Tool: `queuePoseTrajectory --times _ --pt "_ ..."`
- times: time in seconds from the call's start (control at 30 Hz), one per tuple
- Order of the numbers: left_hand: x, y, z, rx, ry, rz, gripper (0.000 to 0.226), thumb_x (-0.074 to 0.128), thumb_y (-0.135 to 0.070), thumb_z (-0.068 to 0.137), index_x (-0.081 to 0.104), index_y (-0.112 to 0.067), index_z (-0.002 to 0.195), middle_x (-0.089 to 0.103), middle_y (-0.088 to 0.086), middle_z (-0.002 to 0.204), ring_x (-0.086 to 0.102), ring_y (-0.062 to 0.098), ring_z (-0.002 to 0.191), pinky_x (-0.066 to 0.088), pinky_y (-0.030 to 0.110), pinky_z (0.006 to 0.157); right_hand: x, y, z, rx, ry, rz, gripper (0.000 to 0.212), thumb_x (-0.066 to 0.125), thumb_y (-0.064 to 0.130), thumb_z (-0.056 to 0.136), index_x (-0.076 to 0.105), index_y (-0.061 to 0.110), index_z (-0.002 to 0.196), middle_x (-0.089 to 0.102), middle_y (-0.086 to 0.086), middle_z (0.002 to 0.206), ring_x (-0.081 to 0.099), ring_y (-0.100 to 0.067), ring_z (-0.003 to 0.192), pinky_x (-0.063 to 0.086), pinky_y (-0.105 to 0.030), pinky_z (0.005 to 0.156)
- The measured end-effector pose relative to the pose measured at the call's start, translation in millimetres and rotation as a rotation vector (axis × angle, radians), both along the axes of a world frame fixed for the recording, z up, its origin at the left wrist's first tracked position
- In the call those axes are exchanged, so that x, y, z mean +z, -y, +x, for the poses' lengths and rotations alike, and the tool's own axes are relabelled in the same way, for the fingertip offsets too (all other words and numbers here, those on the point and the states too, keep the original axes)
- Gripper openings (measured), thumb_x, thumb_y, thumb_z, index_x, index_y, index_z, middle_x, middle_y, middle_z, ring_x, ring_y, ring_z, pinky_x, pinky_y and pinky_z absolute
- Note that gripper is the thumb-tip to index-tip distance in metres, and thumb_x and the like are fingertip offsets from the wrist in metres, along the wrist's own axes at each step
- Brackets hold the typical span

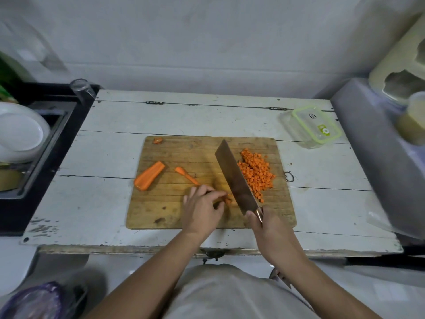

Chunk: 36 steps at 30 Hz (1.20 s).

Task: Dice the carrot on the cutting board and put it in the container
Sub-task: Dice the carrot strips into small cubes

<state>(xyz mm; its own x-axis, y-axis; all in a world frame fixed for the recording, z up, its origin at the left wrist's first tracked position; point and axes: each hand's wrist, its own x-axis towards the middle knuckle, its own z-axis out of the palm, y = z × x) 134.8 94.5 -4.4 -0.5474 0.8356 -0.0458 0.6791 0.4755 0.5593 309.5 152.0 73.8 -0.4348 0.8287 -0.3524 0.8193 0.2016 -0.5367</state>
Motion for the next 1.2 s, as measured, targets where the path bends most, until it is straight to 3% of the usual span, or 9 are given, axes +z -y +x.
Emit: queuePoseTrajectory --times 0.33,0.47,0.67,0.83,1.03,1.2 --pt "-2 -4 11 0.133 0.008 0.070 0.001 0.075 -0.038 0.088 0.075 -0.039 0.089 0.055 -0.019 0.099 0.043 0.011 0.103 0.033 0.036 0.084 2 4 6 0.018 0.004 0.002 0.030 0.046 0.048 0.102 0.049 0.025 0.084 0.058 0.005 0.075 0.054 -0.013 0.068 0.035 -0.030 0.053" --pt "-2 -5 17 0.177 0.014 0.051 0.006 0.073 -0.037 0.089 0.073 -0.036 0.083 0.057 -0.019 0.097 0.043 0.011 0.101 0.032 0.035 0.082 1 11 5 0.060 0.055 0.009 0.029 0.043 0.049 0.103 0.044 0.024 0.088 0.051 0.007 0.075 0.050 -0.022 0.068 0.034 -0.038 0.057" --pt "-1 -6 18 0.201 0.024 0.033 0.007 0.072 -0.035 0.090 0.074 -0.033 0.084 0.058 -0.018 0.098 0.044 0.013 0.101 0.031 0.034 0.081 4 15 0 0.112 0.156 0.018 0.025 0.042 0.044 0.104 0.046 0.020 0.096 0.056 0.001 0.083 0.052 -0.024 0.073 0.039 -0.036 0.062" --pt "0 -7 20 0.226 0.071 0.051 0.008 0.074 -0.030 0.090 0.076 -0.032 0.082 0.059 -0.016 0.098 0.044 0.014 0.102 0.032 0.033 0.085 -1 -6 -24 0.151 0.123 0.087 0.032 0.043 0.045 0.105 0.053 0.014 0.106 0.063 -0.005 0.088 0.061 -0.029 0.079 0.039 -0.034 0.061" --pt "-3 -1 15 0.180 0.091 0.106 0.011 0.075 -0.033 0.090 0.077 -0.028 0.100 0.057 -0.014 0.103 0.044 0.012 0.105 0.036 0.033 0.094 0 -10 3 0.094 0.025 0.041 0.027 0.044 0.047 0.103 0.049 0.023 0.090 0.059 0.004 0.076 0.058 -0.020 0.071 0.041 -0.036 0.059" --pt "-3 2 14 0.184 0.107 0.145 0.002 0.075 -0.025 0.089 0.074 -0.024 0.090 0.055 -0.013 0.099 0.049 0.015 0.104 0.039 0.034 0.094 -1 6 12 0.149 0.032 0.059 0.027 0.043 0.050 0.103 0.044 0.027 0.088 0.055 0.005 0.074 0.054 -0.016 0.066 0.035 -0.033 0.052"
